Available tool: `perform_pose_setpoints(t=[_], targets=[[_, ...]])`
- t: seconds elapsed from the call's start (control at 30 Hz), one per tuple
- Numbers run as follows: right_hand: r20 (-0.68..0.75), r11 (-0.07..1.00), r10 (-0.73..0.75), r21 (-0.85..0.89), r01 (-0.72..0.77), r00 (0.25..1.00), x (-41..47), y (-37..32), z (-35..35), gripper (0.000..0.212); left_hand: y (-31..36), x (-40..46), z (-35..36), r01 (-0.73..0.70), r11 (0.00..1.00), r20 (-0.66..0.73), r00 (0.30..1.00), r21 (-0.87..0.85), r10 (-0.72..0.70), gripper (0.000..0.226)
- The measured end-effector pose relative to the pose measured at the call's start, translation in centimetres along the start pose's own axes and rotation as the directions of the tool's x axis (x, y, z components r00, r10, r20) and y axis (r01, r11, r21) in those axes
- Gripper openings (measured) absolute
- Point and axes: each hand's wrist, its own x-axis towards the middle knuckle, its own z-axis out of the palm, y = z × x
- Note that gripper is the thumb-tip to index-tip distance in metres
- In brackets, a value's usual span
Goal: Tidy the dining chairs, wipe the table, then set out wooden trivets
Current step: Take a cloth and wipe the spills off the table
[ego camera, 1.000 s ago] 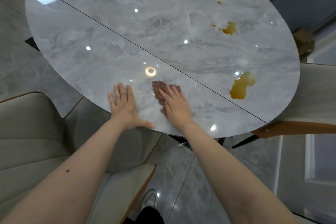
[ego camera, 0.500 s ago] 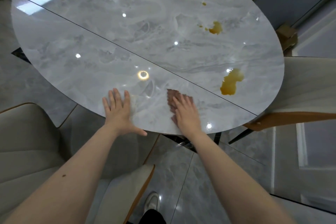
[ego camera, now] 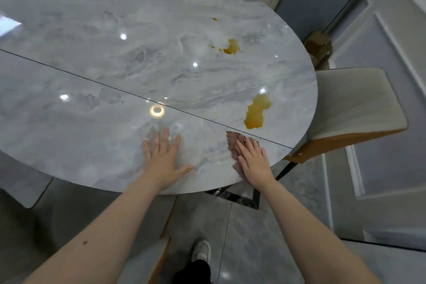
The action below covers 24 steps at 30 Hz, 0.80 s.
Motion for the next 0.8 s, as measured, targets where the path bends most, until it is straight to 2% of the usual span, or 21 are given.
perform_pose_setpoints(t=[0.13,0.27,0.43,0.53,0.63,0.7,0.8], targets=[[-0.101,0.991,0.128,-0.016,-0.130,0.987,2.5,2.8,-0.2,0.076,4.3,4.7,0.4,-0.013,1.000,-0.042,0.999,0.023,0.014,0.105],[-0.173,0.979,0.198,-0.004,-0.202,0.965,6.5,5.6,-1.0,0.073,7.4,10.8,0.8,-0.011,0.997,-0.144,0.989,0.074,0.022,0.111],[-0.204,0.976,0.215,0.005,-0.219,0.955,13.8,8.5,-3.0,0.064,9.3,16.3,1.2,0.065,0.998,-0.267,0.962,-0.004,-0.064,0.097],[-0.235,0.988,0.150,-0.012,-0.157,0.960,17.9,7.6,-3.7,0.066,9.4,17.5,1.8,0.085,0.996,-0.344,0.936,0.021,-0.072,0.083],[-0.231,0.998,0.061,-0.006,-0.064,0.971,19.1,5.4,-3.6,0.065,9.1,17.5,2.3,0.097,0.994,-0.355,0.932,0.046,-0.075,0.075],[-0.229,0.998,-0.060,0.003,0.062,0.972,17.5,4.1,-2.9,0.058,9.1,17.3,2.3,0.098,0.994,-0.364,0.929,0.056,-0.071,0.071],[-0.151,0.968,-0.251,-0.008,0.253,0.956,13.3,4.4,-1.9,0.052,9.2,17.4,2.1,0.099,0.994,-0.359,0.930,0.052,-0.074,0.068]])
